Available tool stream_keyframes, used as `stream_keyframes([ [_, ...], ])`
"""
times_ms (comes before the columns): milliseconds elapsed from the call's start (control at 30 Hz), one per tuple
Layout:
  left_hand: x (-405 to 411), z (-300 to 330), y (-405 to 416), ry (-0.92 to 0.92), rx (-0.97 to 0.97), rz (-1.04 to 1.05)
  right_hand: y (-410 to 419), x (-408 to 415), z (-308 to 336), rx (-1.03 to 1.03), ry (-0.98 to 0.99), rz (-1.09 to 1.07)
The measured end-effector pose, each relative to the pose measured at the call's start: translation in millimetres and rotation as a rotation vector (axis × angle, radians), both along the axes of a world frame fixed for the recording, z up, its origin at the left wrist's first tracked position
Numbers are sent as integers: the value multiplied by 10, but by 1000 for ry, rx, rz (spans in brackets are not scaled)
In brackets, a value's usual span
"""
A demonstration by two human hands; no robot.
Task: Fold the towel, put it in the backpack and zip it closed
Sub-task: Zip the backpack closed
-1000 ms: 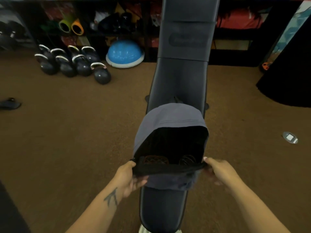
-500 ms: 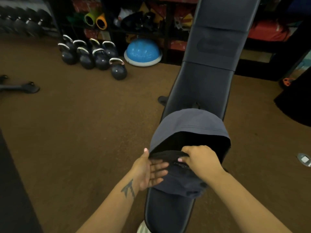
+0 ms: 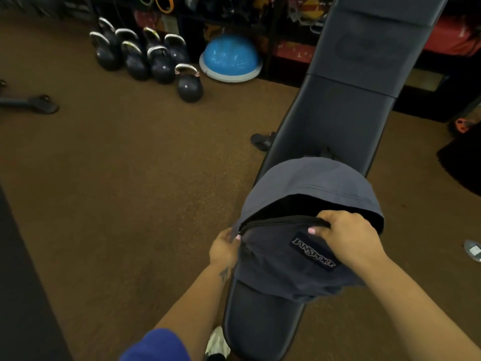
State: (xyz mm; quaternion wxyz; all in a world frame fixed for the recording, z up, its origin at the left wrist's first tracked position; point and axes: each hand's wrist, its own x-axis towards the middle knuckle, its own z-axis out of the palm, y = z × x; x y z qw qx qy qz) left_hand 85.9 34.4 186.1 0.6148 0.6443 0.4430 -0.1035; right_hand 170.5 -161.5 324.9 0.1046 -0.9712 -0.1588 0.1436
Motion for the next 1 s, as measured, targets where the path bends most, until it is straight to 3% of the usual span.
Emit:
stream_keyframes([
  [167, 104, -32, 19, -55, 537, -317, -47, 84, -47, -38, -53, -60],
  [333, 118, -76, 88, -7, 625, -376, -54, 137, -100, -87, -106, -95],
  [467, 132, -170, 112, -29, 399, -265, -51, 152, -150, -76, -103, -109],
  [600, 232, -166, 17, 3, -155, 165, -37, 173, -138, -69, -114, -98],
  [700, 280, -158, -62, 62, -439, 296, -39, 170, -102, -63, -121, -92],
  [1000, 369, -16, -81, 195, -645, 336, -85, 110, -81, -52, -126, -92],
])
